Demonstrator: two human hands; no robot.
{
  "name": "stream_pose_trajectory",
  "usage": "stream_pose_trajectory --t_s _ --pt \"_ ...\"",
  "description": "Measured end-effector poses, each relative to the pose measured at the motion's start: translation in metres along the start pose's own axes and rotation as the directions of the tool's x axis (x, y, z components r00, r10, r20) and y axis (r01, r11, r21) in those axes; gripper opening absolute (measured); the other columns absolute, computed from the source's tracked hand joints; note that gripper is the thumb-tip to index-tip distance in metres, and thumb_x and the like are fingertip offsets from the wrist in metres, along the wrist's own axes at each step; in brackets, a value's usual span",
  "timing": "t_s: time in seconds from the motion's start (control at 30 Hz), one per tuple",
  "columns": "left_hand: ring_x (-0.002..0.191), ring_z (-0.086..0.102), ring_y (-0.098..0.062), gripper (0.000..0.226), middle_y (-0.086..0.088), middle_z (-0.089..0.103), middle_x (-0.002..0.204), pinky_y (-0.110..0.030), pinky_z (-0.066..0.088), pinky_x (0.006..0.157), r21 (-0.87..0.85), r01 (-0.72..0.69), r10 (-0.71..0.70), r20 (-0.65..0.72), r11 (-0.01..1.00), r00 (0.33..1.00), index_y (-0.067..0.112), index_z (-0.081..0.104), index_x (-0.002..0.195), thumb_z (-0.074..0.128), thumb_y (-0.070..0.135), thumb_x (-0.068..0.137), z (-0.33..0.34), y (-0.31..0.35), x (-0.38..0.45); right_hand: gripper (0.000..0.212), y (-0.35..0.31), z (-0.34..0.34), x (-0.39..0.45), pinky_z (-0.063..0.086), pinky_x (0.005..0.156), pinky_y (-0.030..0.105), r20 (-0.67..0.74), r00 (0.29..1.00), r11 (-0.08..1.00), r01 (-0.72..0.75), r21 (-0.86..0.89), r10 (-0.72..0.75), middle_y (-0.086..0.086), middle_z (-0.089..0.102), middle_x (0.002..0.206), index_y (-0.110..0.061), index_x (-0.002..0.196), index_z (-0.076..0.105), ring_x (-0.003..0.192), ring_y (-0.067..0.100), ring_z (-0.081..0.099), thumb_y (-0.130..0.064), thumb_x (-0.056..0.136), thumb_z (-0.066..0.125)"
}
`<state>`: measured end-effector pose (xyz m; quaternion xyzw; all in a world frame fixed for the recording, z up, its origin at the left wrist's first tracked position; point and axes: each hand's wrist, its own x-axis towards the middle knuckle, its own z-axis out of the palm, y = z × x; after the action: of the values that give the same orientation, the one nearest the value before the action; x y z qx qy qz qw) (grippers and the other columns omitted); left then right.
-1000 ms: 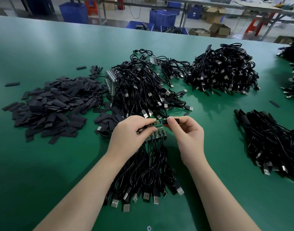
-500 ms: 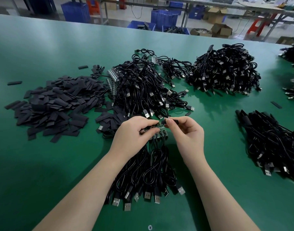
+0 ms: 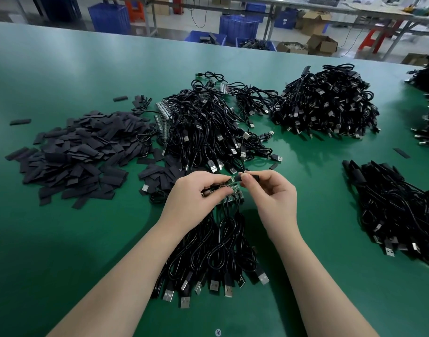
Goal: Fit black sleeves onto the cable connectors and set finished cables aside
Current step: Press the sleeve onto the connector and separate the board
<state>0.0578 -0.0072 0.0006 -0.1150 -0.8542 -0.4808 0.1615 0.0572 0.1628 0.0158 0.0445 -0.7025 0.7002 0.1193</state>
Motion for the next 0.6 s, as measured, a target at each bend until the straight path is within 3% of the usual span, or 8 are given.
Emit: stream_pose_trajectory --t_s 0.17,0.33,0.5,0.6 --pt "0.094 0.062 0.005 0.023 0.025 0.067 0.095 -0.015 0.049 0.080 0.001 -0.019 0.019 0.004 1.000 1.000 0.039 0.073 0.104 0.075 0.038 0.081 0.0017 -0.0026 -0.0002 0.014 -0.0004 -0.0017 0.0012 0.055 0.071 0.019 0.035 0.999 0.999 -0.011 -0.044 0.013 -0.002 0.076 0.082 -0.025 0.082 0.075 0.078 0.015 0.071 -0.011 0.085 0.076" --pt "0.097 0.063 0.005 0.024 0.024 0.069 0.097 -0.013 0.048 0.084 -0.003 -0.029 0.029 0.024 1.000 0.999 0.040 0.073 0.105 0.076 0.034 0.081 0.0009 -0.0027 -0.0001 0.010 -0.0030 -0.0083 0.0037 0.058 0.078 0.035 0.142 0.986 0.995 -0.083 -0.047 0.089 0.011 0.074 0.084 -0.023 0.087 0.076 0.086 0.034 0.069 -0.013 0.085 0.075" --pt "0.091 0.065 0.005 0.045 0.028 0.068 0.094 -0.007 0.046 0.082 -0.061 0.022 -0.024 -0.032 0.998 0.999 0.055 0.062 0.107 0.082 0.032 0.074 -0.0012 0.0017 -0.0009 0.018 -0.0022 -0.0084 0.0034 0.057 0.079 0.025 0.186 0.973 0.990 -0.141 0.003 0.138 -0.002 0.072 0.074 -0.033 0.089 0.077 0.083 0.022 0.073 -0.016 0.086 0.075" --pt "0.092 0.065 0.008 0.042 0.030 0.068 0.096 -0.008 0.047 0.082 -0.065 0.005 -0.007 -0.029 0.998 1.000 0.055 0.061 0.109 0.077 0.041 0.072 -0.0017 0.0057 -0.0018 0.024 -0.0024 -0.0053 0.0014 0.055 0.073 0.019 0.220 0.969 0.993 -0.115 -0.015 0.116 0.003 0.074 0.076 -0.036 0.085 0.078 0.076 0.012 0.070 -0.012 0.085 0.076"
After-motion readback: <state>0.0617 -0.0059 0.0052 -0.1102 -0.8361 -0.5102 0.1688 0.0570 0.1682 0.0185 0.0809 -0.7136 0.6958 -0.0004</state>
